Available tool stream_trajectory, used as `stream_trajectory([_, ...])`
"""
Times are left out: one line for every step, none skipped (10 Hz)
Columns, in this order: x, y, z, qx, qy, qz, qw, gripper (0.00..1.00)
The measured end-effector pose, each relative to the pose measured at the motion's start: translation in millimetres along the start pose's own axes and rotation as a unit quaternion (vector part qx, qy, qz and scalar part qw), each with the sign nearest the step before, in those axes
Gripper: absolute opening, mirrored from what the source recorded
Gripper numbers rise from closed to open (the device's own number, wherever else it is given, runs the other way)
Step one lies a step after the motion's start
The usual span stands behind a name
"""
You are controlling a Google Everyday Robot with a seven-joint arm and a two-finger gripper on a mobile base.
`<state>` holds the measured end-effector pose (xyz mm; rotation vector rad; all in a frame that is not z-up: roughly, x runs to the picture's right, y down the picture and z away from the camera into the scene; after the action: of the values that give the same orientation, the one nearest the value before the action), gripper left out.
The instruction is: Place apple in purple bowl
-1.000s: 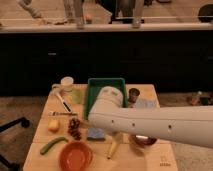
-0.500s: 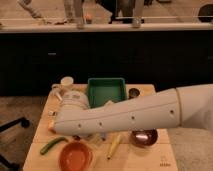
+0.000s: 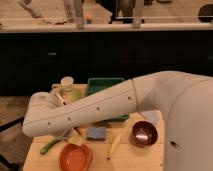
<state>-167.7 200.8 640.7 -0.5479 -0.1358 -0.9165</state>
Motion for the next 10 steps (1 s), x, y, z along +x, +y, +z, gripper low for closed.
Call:
stream_trajectory([-11, -14, 2, -0.004, -0.003, -0.012, 0.9999, 0.8])
stream_trajectory([-17, -24, 5, -0.007, -0.007, -0.022, 0.9997, 0.8])
stream_trajectory([-21, -29, 7, -0.01, -0.009, -0.027, 0.9995, 0.8])
stream_trajectory([-23, -34, 11, -0.015, -0.011, -0.032, 0.9993, 0.8])
stream_trajectory([-27, -45, 15, -0.02, -0.013, -0.039, 0.999, 0.8])
stream_trajectory([-30, -52, 17, -0.022, -0.015, -0.043, 0.9987, 0.8])
stream_trajectory([-30, -57, 20, -0.022, -0.017, -0.044, 0.9986, 0.8])
stream_trajectory([-32, -64, 21, -0.021, -0.02, -0.047, 0.9985, 0.8])
stream_trajectory([-34, -66, 21, -0.02, -0.021, -0.049, 0.9984, 0.8])
stream_trajectory([-33, -66, 22, -0.02, -0.021, -0.048, 0.9984, 0.8])
